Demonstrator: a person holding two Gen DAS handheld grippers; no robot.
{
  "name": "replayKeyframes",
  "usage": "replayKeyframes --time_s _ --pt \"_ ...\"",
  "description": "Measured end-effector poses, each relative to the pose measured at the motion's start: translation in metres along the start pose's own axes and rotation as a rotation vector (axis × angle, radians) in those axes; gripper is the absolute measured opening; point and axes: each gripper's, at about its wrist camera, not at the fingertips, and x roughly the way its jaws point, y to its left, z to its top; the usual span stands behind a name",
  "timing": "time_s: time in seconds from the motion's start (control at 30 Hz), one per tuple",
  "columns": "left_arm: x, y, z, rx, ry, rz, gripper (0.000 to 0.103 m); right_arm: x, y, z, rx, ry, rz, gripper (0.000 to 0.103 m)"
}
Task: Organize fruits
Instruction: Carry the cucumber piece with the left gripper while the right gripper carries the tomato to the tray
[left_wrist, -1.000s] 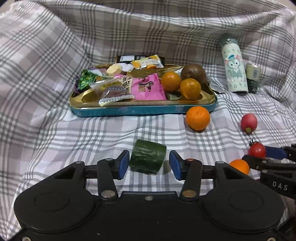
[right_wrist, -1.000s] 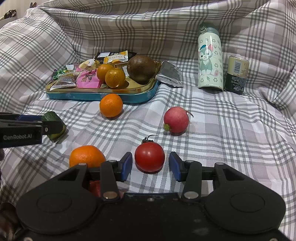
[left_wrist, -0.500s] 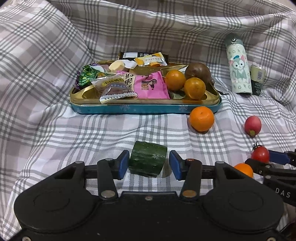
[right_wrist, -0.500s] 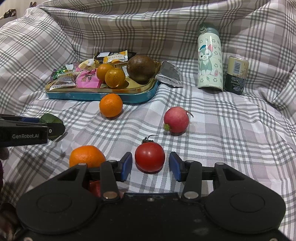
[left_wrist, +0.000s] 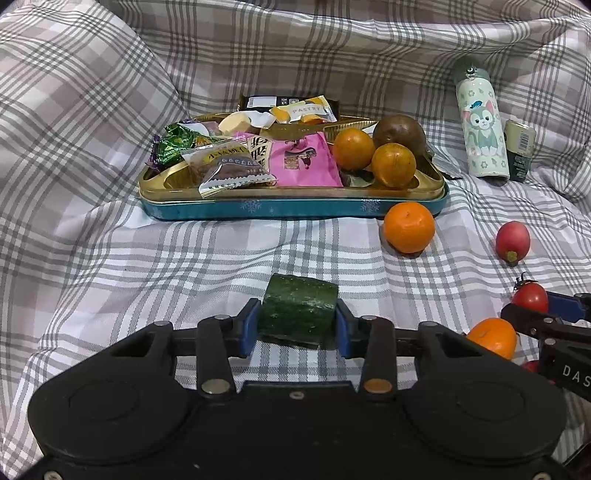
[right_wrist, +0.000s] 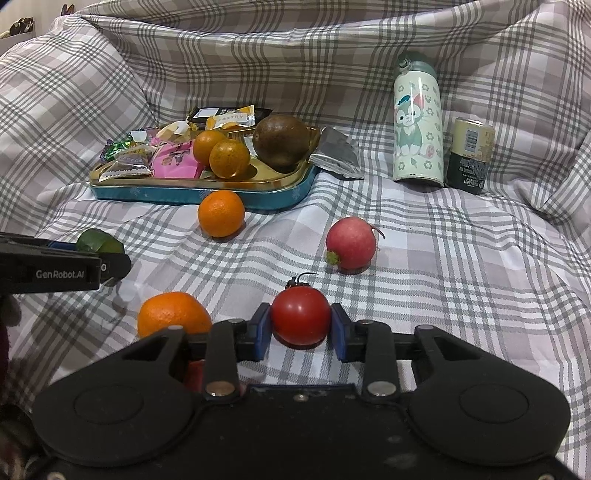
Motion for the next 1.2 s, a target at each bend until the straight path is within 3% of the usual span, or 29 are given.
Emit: replayKeyframes --time_s 0.3,0.6,0.83,1.2 --pt "-0.007 0.003 0.001 -0.036 -0.015 -0.029 0.045 -0.003 -0.006 -0.001 0.031 -0.021 -0.014 0.034" --pt "-0.035 -0.007 -0.008 0.016 -0.077 -0.030 0.044 -0.024 -0.018 -0.007 0.072 -0.056 -0.060 0.034" --pt "-0.083 -0.014 -0.016 -0.008 -0.071 -0.044 0.044 -0.069 -0.018 -0.014 0.097 -0.089 -0.048 0.034" --pt "-0.155 -0.034 -0.060 0.044 -0.032 -0.058 0.044 -0.156 -0.003 -0.050 0.074 -0.120 -0.003 0.034"
